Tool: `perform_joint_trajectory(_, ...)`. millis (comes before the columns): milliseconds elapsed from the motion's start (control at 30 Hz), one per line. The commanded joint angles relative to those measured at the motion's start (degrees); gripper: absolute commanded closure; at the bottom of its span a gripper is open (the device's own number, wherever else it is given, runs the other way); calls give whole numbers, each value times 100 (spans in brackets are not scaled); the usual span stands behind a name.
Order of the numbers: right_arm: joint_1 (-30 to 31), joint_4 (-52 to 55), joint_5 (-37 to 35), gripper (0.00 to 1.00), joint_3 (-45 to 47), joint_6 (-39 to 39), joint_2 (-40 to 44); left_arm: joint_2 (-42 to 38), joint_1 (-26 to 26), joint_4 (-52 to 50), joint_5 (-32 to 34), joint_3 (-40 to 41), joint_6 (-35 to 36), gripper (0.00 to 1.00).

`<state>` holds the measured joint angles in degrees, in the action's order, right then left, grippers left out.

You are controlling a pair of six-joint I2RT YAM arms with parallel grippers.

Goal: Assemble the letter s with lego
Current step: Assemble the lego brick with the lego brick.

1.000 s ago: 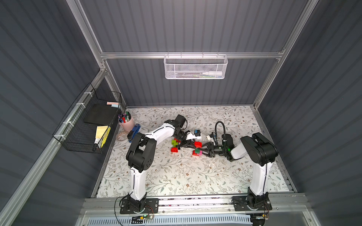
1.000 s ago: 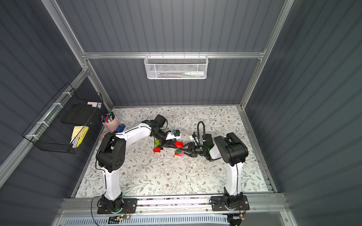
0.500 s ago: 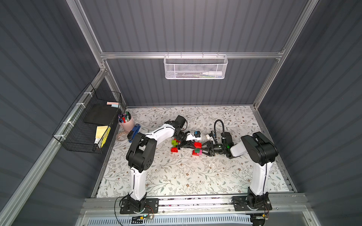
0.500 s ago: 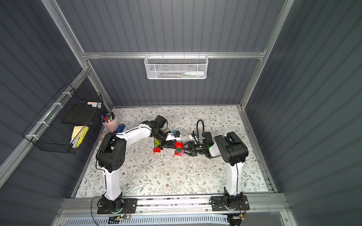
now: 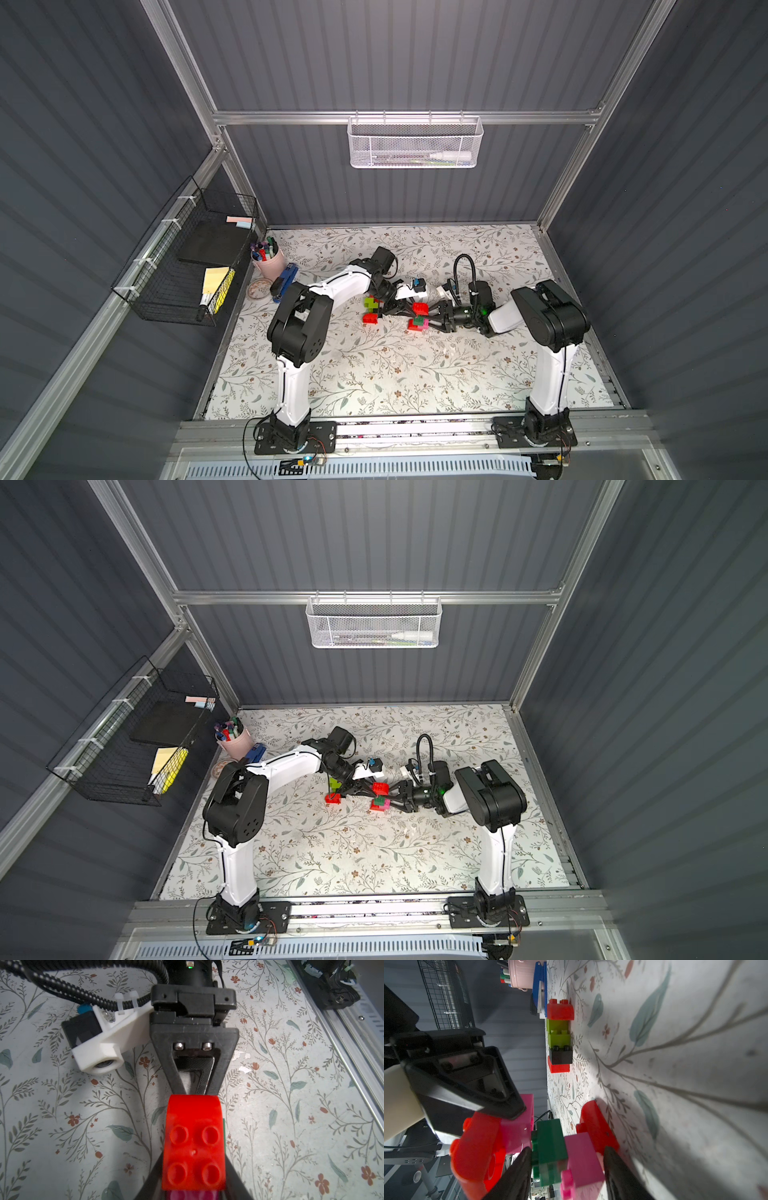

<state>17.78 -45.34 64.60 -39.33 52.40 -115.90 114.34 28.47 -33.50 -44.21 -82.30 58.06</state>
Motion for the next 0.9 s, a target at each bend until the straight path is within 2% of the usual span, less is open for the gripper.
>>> perform_joint_trajectory(0,-3,707,-589,44,188,-116,-315,-207,48,-346,-58,203,-91,72)
perform_joint_trajectory(167,-3,688,-590,44,215,-125,-317,-232,49,-447,-68,269,-71,72)
perform_joint_trajectory(867,2,633,-614,44,303,-134,-301,-331,264,106,654,821,-203,72)
